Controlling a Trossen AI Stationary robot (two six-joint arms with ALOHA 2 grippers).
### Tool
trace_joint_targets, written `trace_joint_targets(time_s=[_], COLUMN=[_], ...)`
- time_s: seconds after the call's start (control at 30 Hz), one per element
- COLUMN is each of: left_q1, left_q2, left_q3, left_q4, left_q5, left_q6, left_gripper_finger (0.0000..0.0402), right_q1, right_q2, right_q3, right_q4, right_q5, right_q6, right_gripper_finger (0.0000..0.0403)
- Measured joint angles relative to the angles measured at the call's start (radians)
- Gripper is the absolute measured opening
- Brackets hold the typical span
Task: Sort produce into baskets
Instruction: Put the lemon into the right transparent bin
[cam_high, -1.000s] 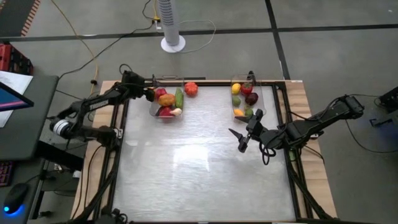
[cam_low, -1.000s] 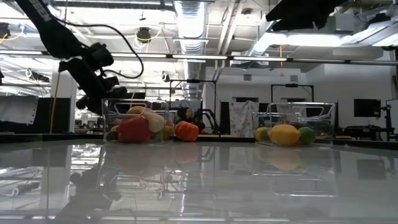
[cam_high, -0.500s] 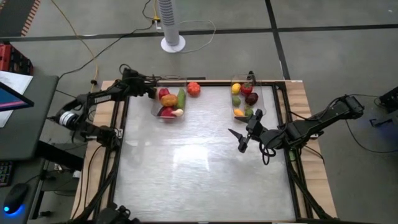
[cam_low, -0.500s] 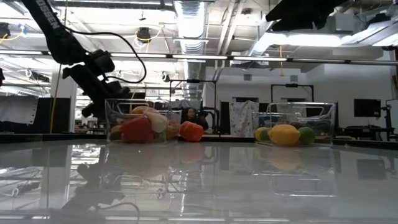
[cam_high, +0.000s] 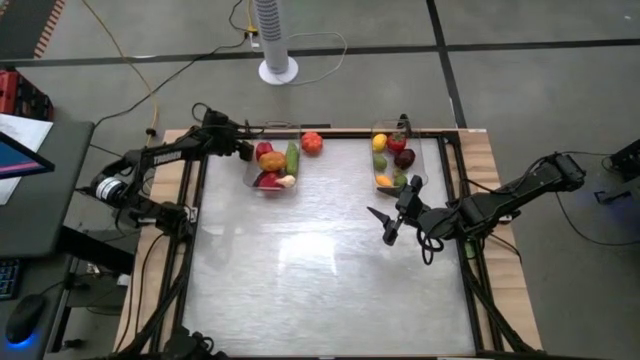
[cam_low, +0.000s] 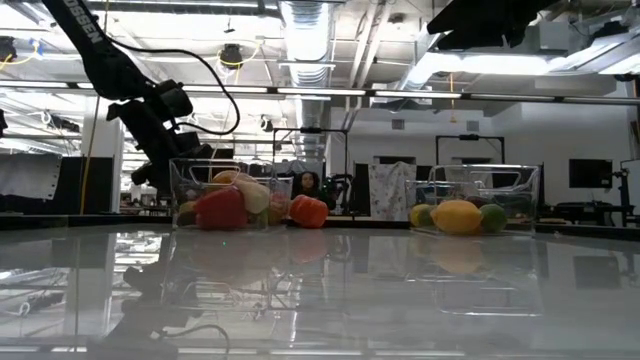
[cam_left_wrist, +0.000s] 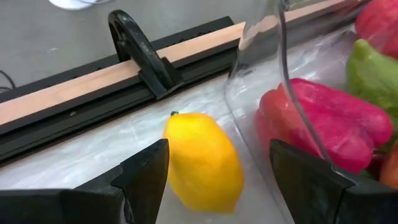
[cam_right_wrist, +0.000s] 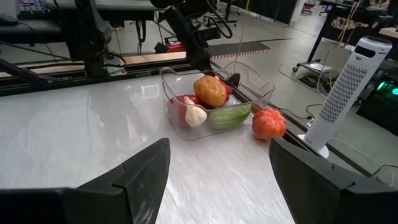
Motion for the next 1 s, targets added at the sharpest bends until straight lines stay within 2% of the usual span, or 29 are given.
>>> trace_joint_targets(time_s=[0.5, 0.8, 1.0], left_q1=[-0.003, -0.060, -0.061], left_q2=[0.000, 0.001, 0.002], left_q3=[0.021, 0.021, 0.021], left_q4=[-0.044, -0.048, -0.048], left_q5=[-0.008, -0.134, -0.158], left_q6=[-0.025, -0.006, 0.003], left_gripper_finger=[0.0263, 0.0263, 0.0263], right_q1=[0.000, 0.000, 0.000], right_q2=[0.000, 0.000, 0.000], right_q3=[0.000, 0.000, 0.000], right_q4=[0.004, 0.004, 0.016], right_q5=[-0.001, -0.001, -0.001], right_q6=[0.000, 0.000, -0.003], right_gripper_finger=[0.0303, 0.0303, 0.0303])
